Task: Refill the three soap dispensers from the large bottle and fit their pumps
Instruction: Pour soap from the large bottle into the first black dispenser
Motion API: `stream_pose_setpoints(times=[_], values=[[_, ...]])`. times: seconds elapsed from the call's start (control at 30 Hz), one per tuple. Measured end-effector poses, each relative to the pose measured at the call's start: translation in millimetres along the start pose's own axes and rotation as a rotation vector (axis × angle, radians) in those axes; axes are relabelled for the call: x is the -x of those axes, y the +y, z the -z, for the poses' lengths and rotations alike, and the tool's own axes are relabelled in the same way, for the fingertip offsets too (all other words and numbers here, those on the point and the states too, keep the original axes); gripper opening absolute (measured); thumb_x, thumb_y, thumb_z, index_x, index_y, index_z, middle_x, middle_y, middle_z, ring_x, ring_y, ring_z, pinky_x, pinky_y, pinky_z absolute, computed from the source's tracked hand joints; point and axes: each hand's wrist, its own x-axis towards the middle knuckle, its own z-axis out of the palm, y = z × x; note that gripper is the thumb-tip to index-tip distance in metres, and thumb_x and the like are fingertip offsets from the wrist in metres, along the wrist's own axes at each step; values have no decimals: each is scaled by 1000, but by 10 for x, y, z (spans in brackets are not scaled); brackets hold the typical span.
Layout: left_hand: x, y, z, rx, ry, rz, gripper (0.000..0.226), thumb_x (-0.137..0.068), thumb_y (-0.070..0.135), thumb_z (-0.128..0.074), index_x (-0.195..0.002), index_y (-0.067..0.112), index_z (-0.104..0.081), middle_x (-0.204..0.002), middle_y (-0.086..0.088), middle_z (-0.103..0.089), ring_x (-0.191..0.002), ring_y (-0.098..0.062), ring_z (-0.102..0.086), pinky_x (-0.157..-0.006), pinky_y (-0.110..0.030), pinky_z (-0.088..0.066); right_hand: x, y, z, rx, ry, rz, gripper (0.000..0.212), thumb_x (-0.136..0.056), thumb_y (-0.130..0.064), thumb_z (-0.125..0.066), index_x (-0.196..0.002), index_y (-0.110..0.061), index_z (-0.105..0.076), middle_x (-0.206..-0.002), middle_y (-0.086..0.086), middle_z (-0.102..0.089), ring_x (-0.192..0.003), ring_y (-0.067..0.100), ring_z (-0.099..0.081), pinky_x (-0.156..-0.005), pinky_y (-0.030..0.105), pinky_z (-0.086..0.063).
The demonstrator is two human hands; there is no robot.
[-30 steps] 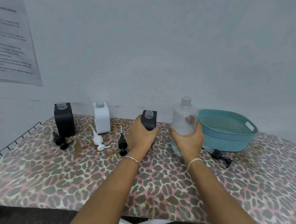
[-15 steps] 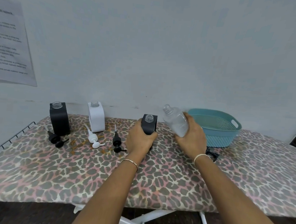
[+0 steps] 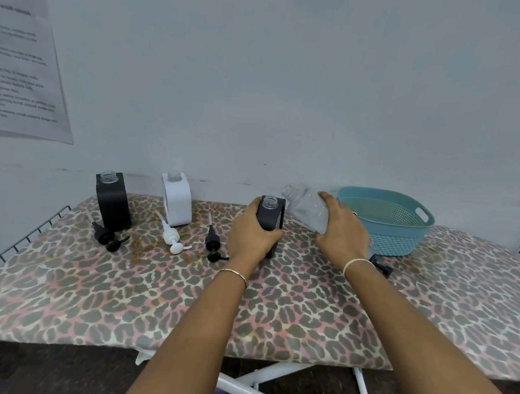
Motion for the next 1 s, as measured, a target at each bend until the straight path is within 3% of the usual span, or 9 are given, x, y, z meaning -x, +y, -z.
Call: stream_pose_setpoints(times=[0.23,0.4,1.0], values=[[5,-11,46,17,-16,4,80,-67,32,-76,-139,33,-41,-120,4,-63,-98,-18,-61,-75,-28,-52,-16,-66,42,45,-6,14,82,-74,-3,-65,-144,-30,-32,-114,8,-58,-98,29,-58,-69,36,-48],[46,-3,51,13,32,19,74,-70,32,-74,-137,34,-43,-116,6,-64,-89,-16,-57,-67,-27,-47,-24,-106,67,76,-13,37,82,-75,-2,-64,-145,-30,-33,-116,9,-58,-100,29,-59,-68,35,-45],[52,13,59,-4,52,53,74,-68,33,-73,-136,35,-43,-112,5,-65,-94,-20,-60,-68,-29,-49,-79,-182,112,175,-12,105,82,-72,2,-61,-144,-29,-35,-109,5,-61,-88,27,-60,-58,31,-40]])
